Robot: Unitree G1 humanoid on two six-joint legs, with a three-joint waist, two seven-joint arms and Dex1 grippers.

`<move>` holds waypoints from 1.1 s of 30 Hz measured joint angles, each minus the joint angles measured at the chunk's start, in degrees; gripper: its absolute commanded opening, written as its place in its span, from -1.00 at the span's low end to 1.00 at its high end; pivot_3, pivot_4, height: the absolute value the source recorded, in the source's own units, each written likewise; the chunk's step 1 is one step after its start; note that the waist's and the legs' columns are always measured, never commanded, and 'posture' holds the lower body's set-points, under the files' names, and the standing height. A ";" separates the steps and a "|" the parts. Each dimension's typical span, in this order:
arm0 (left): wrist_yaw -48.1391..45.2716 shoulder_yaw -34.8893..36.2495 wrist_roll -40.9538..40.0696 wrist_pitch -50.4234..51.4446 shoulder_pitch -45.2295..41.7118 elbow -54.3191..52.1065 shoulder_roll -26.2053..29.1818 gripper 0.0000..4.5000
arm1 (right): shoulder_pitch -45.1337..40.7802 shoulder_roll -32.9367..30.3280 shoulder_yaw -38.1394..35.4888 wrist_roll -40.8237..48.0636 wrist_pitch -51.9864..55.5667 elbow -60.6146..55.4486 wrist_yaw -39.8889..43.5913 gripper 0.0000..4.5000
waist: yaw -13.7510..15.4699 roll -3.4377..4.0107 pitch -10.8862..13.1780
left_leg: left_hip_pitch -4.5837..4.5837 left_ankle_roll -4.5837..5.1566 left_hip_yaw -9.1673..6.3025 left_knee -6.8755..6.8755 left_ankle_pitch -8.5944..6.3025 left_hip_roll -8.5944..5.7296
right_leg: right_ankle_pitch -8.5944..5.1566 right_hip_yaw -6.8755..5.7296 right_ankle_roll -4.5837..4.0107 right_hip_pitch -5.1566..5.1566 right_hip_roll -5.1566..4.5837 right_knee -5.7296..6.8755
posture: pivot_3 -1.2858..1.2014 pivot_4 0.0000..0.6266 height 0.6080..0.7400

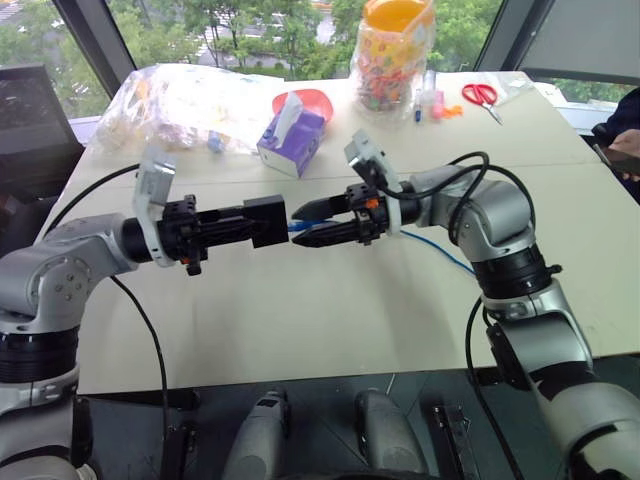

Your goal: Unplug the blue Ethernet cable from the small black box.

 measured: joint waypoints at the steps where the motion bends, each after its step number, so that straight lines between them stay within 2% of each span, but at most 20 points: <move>1: 0.10 0.01 -0.03 0.10 0.00 -0.03 0.00 -0.78 | 0.00 0.00 0.08 0.00 0.00 0.00 0.02 0.18 | 0.00 0.00 0.00 | 0.00 0.00 0.00 0.00 0.00 0.00 | 0.00 0.00 0.00 0.00 0.00 0.00 | 0.03 -0.52 0.82; 6: 0.56 0.04 -0.18 0.35 0.01 -0.38 0.00 -0.78 | 0.00 -0.08 0.38 0.02 0.04 0.00 0.45 0.18 | 0.00 0.00 0.00 | 0.00 0.00 0.01 0.00 0.00 0.00 | 0.00 0.00 0.00 0.00 0.00 0.00 | 0.03 -0.52 0.82; 7: 0.59 0.04 -0.19 0.35 0.03 -0.41 -0.01 -0.78 | 0.00 -0.09 0.46 0.02 0.05 0.00 0.47 -0.07 | 0.01 0.00 0.00 | 0.00 0.00 0.01 0.00 0.00 0.00 | 0.00 0.00 0.00 0.00 0.00 0.00 | 0.03 -0.52 0.82; 8: 0.62 0.04 -0.23 0.35 0.04 -0.48 -0.01 -0.78 | 0.00 -0.13 0.51 0.02 0.05 0.00 0.48 -0.19 | 0.01 0.00 0.00 | 0.00 0.00 0.01 0.00 0.00 0.00 | 0.00 0.01 0.00 0.00 0.00 0.00 | 0.03 -0.52 0.82; 11: 0.47 0.04 -0.59 0.36 0.09 -0.89 -0.01 -0.78 | 0.00 -0.51 0.55 0.01 0.05 0.00 0.47 -0.83 | 0.01 0.00 0.00 | 0.00 -0.01 0.01 0.00 0.00 0.00 | 0.00 0.01 0.00 0.00 0.00 0.00 | 0.03 -0.52 0.82; 24: 0.42 0.02 -0.65 0.35 0.87 -1.70 -0.01 -0.78 | 0.00 -0.90 0.98 0.09 0.77 -0.02 1.13 -0.83 | 0.01 0.00 0.00 | 0.00 -0.01 0.03 0.00 0.00 0.02 | 0.00 0.02 0.00 -0.01 0.00 0.00 | 0.03 -0.52 0.82; 25: 0.33 0.02 -0.64 0.34 0.92 -1.82 0.00 -0.78 | 0.00 -0.93 0.99 0.10 0.83 -0.03 1.22 -0.92 | 0.02 0.00 0.00 | 0.00 -0.01 0.03 0.00 0.00 0.02 | 0.00 0.02 0.00 -0.01 0.00 0.00 | 0.03 -0.52 0.82; 33: 0.16 0.03 -0.64 0.30 1.72 -2.88 0.49 -0.78 | 0.00 -1.02 1.39 0.15 1.88 -0.27 1.66 -0.92 | 0.02 0.00 0.00 | 0.00 -0.01 0.04 0.00 -0.01 0.02 | 0.00 0.03 -0.01 -0.02 0.00 -0.01 | 0.03 -0.52 0.82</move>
